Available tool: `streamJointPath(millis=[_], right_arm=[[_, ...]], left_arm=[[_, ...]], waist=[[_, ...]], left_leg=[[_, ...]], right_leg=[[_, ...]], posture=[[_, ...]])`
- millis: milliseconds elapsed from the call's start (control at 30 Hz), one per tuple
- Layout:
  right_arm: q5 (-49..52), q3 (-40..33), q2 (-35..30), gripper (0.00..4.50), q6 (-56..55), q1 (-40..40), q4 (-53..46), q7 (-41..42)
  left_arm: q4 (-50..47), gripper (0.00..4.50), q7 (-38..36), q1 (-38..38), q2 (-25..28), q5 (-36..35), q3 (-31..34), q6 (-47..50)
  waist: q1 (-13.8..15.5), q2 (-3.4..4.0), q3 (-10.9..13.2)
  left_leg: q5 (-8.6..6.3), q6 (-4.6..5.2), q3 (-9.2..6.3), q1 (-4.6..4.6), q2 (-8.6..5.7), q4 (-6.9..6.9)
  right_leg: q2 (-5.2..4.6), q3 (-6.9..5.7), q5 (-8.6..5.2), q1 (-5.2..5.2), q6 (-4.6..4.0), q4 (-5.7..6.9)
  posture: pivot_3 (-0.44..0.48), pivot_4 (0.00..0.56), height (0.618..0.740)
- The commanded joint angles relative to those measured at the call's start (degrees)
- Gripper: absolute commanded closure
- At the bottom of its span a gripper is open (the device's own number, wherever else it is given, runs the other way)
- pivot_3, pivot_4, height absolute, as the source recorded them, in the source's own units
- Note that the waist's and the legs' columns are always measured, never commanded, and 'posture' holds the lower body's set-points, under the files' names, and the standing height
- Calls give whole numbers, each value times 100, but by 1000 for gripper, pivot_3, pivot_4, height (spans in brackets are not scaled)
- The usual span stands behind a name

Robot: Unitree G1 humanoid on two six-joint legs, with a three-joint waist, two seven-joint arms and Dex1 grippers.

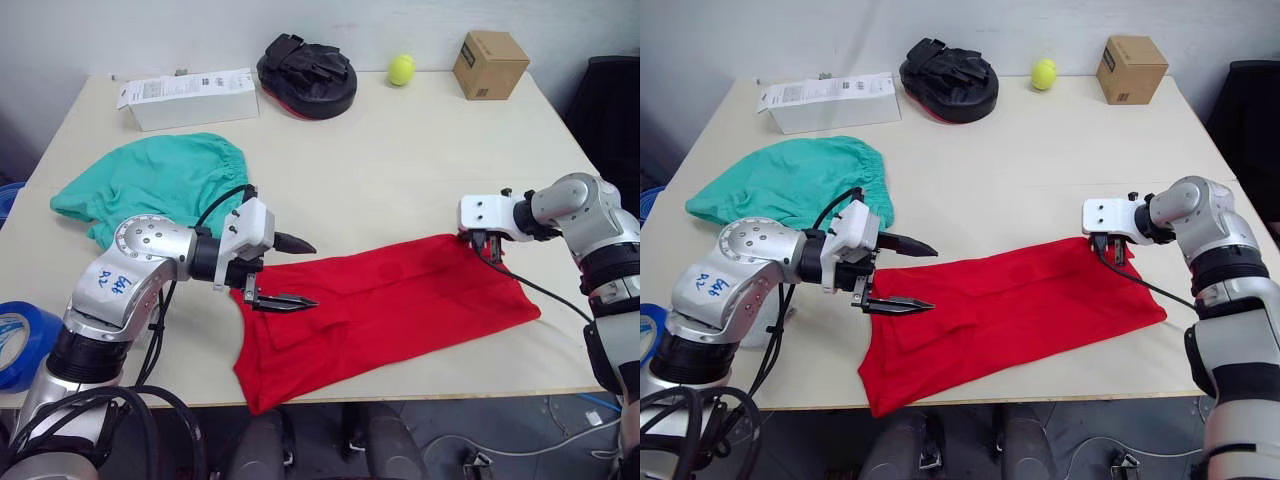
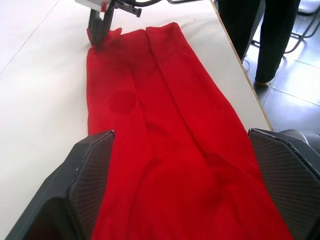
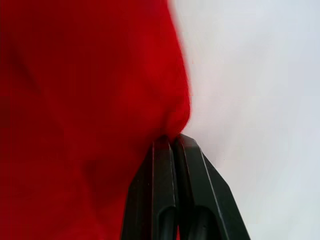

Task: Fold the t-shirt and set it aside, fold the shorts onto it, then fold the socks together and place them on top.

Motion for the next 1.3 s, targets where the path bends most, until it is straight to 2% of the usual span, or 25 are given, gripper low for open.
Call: streamJointPath(millis=[33, 167, 433, 633, 833, 1000, 1133, 1300], right_arm=[[18, -100, 128, 4485, -39, -374, 184, 49], [2, -175, 428, 4485, 51, -746, 465, -66], [-717, 160, 702, 4485, -413, -1344, 1262, -1263], [-1183, 412, 822, 4485, -371, -1648, 1700, -1844], [-1350, 426, 954, 4485, -334, -1726, 1856, -2132], [-1197, 234, 946, 4485, -296, -1656, 1871, -1853], [-1160, 204, 865, 3551, -359, -1550, 1795, -1802], [-770, -168, 713, 1744, -314, -1428, 1629, -1730]], left_arm=[[-278, 0, 119, 62, 55, -112, 208, -31], [-354, 0, 208, 163, 41, -130, 249, -16], [-393, 0, 317, 247, 59, -134, 299, -16], [-371, 0, 366, 281, 104, -125, 368, -24], [-293, 0, 428, 343, 144, -104, 417, -13], [35, 0, 407, 271, 125, 34, 335, -134], [553, 0, 246, 46, 137, 231, 206, -381], [1539, 0, -133, -489, 116, 542, -33, -823]], waist=[[-7, 0, 0], [-40, 4, 2], [-28, 12, 7], [-29, 16, 9], [-36, 18, 11], [-37, 25, 15], [-37, 27, 16], [-22, 29, 17]], left_leg=[[0, 0, 0, -1, 0, 3], [1, -1, 0, 2, 3, 5], [1, -2, 0, 0, 2, 2], [1, -2, 0, -2, 2, 1], [1, -3, 0, -3, 2, 1], [1, -3, 0, -3, 2, 0], [1, -3, 1, -3, 2, 1], [1, -3, 2, -5, 1, 1]], right_leg=[[-1, 1, 0, 0, 0, 1], [1, 3, 0, -1, -1, 9], [-1, 2, -2, -4, -4, 9], [-1, 2, -2, -5, -4, 9], [-1, 2, -2, -7, -5, 10], [0, 2, -2, -7, -5, 10], [0, 1, -2, -7, -4, 11], [0, 0, -2, -8, -4, 17]], posture=[[0, 150, 740], [0, 150, 740], [0, 150, 740], [0, 150, 740], [0, 150, 740], [0, 150, 740], [0, 150, 740], [0, 150, 740]])
